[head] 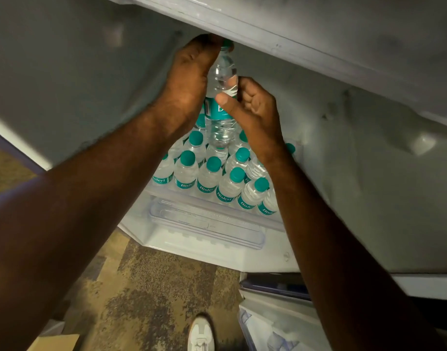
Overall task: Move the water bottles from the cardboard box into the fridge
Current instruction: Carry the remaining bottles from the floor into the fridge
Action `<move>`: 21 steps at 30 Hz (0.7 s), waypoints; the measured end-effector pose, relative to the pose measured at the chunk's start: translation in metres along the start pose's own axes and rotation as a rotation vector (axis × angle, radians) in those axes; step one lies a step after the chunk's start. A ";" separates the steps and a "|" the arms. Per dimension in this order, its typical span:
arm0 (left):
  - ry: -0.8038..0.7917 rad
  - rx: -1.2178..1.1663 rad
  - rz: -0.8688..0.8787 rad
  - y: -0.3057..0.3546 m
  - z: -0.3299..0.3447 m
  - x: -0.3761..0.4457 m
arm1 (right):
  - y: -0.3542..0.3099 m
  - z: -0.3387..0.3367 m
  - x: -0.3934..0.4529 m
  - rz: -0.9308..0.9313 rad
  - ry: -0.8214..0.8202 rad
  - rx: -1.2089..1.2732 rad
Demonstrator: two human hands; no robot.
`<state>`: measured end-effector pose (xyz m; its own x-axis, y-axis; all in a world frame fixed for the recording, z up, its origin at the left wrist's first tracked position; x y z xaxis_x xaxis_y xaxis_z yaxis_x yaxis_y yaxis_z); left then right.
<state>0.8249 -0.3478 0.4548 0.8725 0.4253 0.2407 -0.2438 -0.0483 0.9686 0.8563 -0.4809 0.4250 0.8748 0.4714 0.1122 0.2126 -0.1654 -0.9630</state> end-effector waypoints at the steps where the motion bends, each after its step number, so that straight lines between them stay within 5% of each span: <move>1: -0.017 0.014 0.001 0.000 0.001 0.003 | -0.002 -0.004 0.004 -0.002 -0.020 -0.024; 7: -0.140 0.185 0.048 -0.020 0.004 0.008 | 0.006 -0.019 0.026 0.006 0.123 -0.119; 14: -0.595 1.277 0.039 -0.089 -0.022 -0.046 | 0.042 -0.049 0.050 0.219 0.495 -0.216; 21: -0.698 1.546 0.098 -0.106 -0.024 -0.056 | 0.073 -0.044 0.058 0.532 0.352 -0.617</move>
<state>0.7921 -0.3446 0.3370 0.9895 -0.0614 -0.1308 -0.0620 -0.9981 -0.0009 0.9420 -0.5032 0.3719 0.9862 -0.0780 -0.1461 -0.1524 -0.7724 -0.6165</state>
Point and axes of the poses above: each hand's wrist, its own x-axis towards the middle knuckle, its own z-axis out of the palm, y = z × x, the point moved 2 cm from there along x, towards the middle knuckle, and after that the axes turned 9 degrees about z, right-handed, at the moved point
